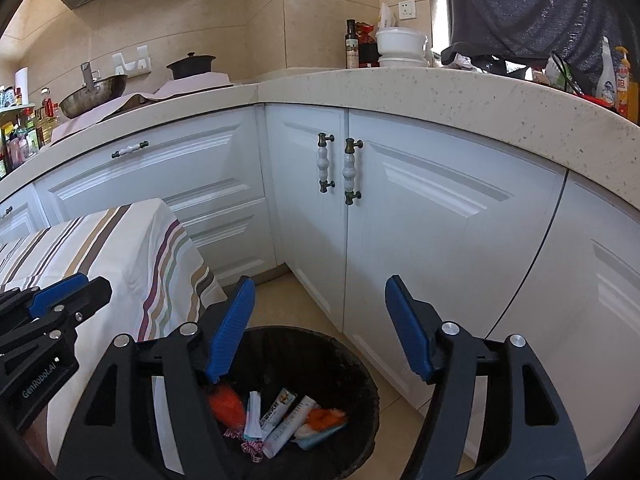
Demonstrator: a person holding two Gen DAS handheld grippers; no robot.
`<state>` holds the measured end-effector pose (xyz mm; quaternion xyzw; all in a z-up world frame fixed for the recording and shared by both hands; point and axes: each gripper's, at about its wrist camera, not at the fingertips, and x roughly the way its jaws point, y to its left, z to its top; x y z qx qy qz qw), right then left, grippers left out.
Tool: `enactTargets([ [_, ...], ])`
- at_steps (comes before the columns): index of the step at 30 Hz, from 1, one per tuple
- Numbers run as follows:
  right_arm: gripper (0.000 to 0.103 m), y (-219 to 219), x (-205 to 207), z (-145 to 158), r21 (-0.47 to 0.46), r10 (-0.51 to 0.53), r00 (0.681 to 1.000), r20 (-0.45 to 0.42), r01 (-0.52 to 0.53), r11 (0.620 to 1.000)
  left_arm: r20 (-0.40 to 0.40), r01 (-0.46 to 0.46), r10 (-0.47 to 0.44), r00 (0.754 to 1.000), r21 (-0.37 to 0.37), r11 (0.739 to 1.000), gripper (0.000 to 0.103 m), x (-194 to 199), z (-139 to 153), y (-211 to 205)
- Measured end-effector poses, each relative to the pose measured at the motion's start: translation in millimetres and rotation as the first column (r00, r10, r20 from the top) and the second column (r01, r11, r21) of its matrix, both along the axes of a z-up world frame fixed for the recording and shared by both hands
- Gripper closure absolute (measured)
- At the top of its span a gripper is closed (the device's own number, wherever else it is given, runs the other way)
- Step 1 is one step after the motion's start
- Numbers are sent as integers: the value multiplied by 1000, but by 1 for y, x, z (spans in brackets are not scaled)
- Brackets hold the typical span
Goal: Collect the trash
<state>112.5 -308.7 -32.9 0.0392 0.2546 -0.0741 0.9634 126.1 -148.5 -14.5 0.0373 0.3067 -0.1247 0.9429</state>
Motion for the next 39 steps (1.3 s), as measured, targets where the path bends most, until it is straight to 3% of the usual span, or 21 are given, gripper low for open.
enactTargets([
  [8,37,-1,-6,6,-3,-12,1000,11,12,1000,19,-11,11,1000,-11,1000,57,-2,4,2],
  [19,26,4,-26,22,-12,-33,999,43,34,999,82,-19,19,996,-10,1000,31,-16,18,10],
  [39,17,52,-112,54,-29,-34,996,84,36,999,173,-18,20,985,-10,1000,19,-90,51,71],
])
